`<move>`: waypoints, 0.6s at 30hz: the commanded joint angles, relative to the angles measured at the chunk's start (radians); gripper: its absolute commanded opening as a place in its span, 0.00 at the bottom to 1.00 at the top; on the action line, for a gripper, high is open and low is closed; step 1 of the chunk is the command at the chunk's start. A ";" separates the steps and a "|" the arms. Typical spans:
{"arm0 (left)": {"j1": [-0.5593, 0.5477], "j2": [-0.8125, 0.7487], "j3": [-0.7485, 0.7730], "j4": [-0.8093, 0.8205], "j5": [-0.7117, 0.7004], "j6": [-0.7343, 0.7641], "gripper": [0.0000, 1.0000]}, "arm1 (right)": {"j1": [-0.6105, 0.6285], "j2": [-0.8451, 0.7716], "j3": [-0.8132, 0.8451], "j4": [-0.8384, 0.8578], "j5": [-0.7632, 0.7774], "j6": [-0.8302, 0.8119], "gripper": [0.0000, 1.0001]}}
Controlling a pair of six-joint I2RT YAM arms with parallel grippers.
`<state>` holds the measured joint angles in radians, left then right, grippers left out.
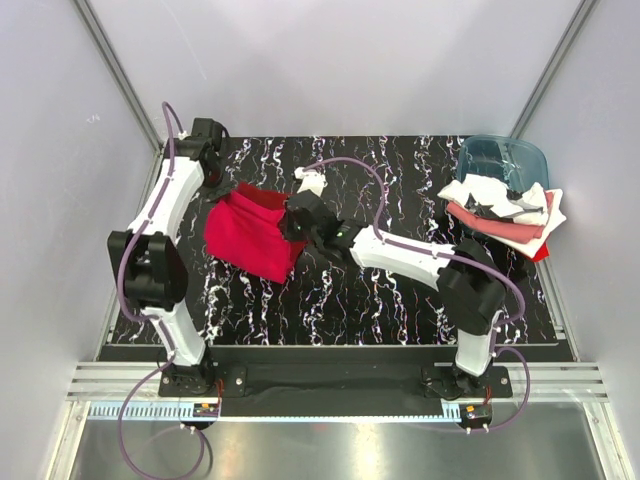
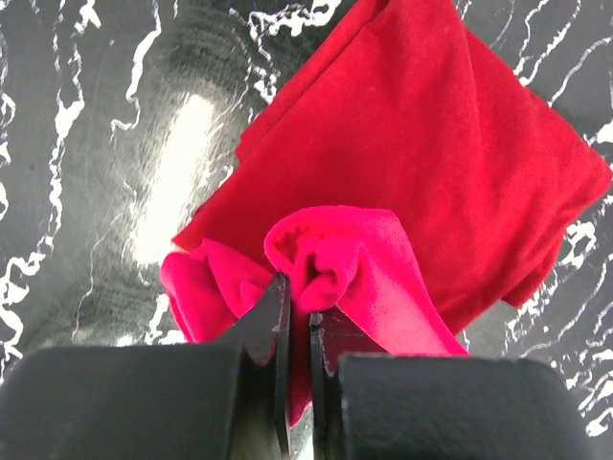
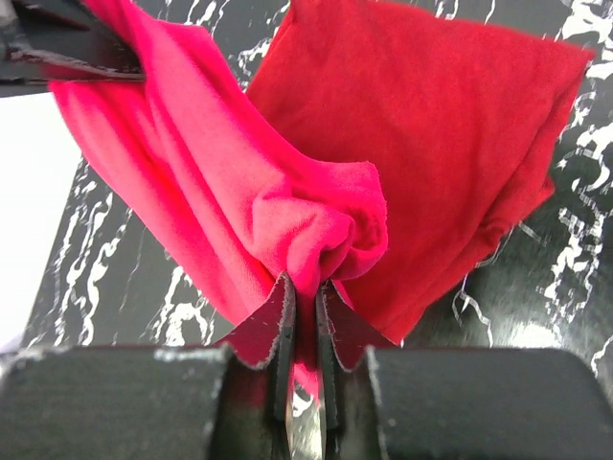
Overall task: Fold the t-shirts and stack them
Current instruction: Neatly place the folded tshirt to the corner
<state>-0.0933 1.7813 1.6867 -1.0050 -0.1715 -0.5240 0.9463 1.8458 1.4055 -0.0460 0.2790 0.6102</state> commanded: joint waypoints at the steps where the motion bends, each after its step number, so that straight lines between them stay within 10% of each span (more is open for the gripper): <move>1: 0.029 0.062 0.112 0.057 -0.097 0.041 0.00 | -0.003 0.039 0.058 -0.019 0.074 -0.072 0.00; 12: 0.035 0.262 0.243 0.152 -0.050 0.056 0.04 | -0.106 0.153 0.029 0.143 0.071 -0.073 0.07; 14: 0.038 0.308 0.260 0.158 0.001 0.052 0.55 | -0.115 0.167 0.023 0.155 0.081 -0.073 0.33; 16: 0.040 0.339 0.295 0.144 0.015 0.027 0.79 | -0.119 0.182 0.016 0.158 0.110 -0.070 0.48; 18: 0.040 0.365 0.306 0.155 0.062 0.025 0.82 | -0.121 0.184 0.006 0.158 0.137 -0.061 0.62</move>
<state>-0.0734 2.1239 1.9327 -0.9173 -0.1535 -0.4999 0.8310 2.0232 1.4227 0.0853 0.3374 0.5583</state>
